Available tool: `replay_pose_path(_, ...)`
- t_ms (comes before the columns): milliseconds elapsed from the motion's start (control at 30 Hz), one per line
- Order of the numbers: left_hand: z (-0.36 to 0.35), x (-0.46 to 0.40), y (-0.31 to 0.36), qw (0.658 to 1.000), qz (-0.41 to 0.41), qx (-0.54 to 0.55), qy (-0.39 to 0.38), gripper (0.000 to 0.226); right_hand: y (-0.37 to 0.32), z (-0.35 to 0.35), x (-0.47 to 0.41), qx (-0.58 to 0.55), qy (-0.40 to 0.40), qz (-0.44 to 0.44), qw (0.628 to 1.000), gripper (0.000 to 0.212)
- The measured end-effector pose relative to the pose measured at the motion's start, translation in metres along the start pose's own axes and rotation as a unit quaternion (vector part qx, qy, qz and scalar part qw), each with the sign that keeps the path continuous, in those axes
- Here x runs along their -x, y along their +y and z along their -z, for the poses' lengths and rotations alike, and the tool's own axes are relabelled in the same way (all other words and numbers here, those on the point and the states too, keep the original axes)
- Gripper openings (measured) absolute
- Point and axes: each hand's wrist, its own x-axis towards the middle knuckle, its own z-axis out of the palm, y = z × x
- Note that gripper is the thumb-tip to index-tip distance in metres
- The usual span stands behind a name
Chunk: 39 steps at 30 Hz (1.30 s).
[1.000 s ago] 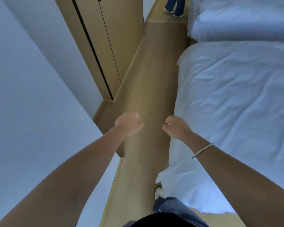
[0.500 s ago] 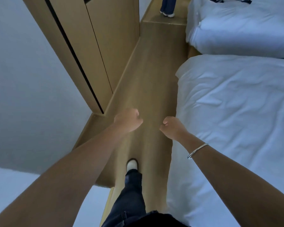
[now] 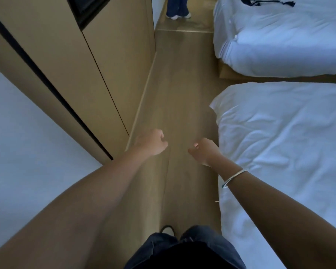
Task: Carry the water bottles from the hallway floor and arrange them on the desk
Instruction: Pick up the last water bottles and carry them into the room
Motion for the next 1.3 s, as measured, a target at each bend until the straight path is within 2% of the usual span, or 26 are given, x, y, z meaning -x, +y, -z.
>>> replay_pose_path(200, 0.033, -0.083, 0.000, 1.000, -0.013, -0.004, 0.019, 0.031, -0.030, 0.030, -0.079, 0.001, 0.011, 0.009, 1.000, 0.035)
replay_pose_path(400, 0.055, -0.183, 0.017, 0.999, -0.016, -0.026, 0.024, 0.038, -0.041, 0.060, -0.170, -0.002, -0.012, 0.006, 1.000, 0.038)
replay_pose_path(567, 0.079, -0.292, 0.052, 0.999, -0.012, -0.025, 0.037, 0.036, -0.040, 0.110, -0.272, 0.007, 0.008, 0.012, 1.000, 0.035)
replay_pose_path(667, 0.097, -0.351, 0.077, 0.999, -0.012, -0.015, 0.033, 0.035, -0.038, 0.144, -0.328, 0.007, 0.005, 0.003, 1.000, 0.040)
replay_pose_path(967, 0.137, -0.487, 0.119, 0.997, -0.001, 0.033, 0.069, 0.028, -0.052, 0.215, -0.459, 0.009, 0.016, 0.008, 1.000, 0.044)
replay_pose_path(1300, 0.169, -0.662, 0.141, 0.999, -0.029, 0.024, 0.038, 0.027, -0.088, 0.279, -0.621, 0.016, 0.027, 0.011, 0.999, 0.041)
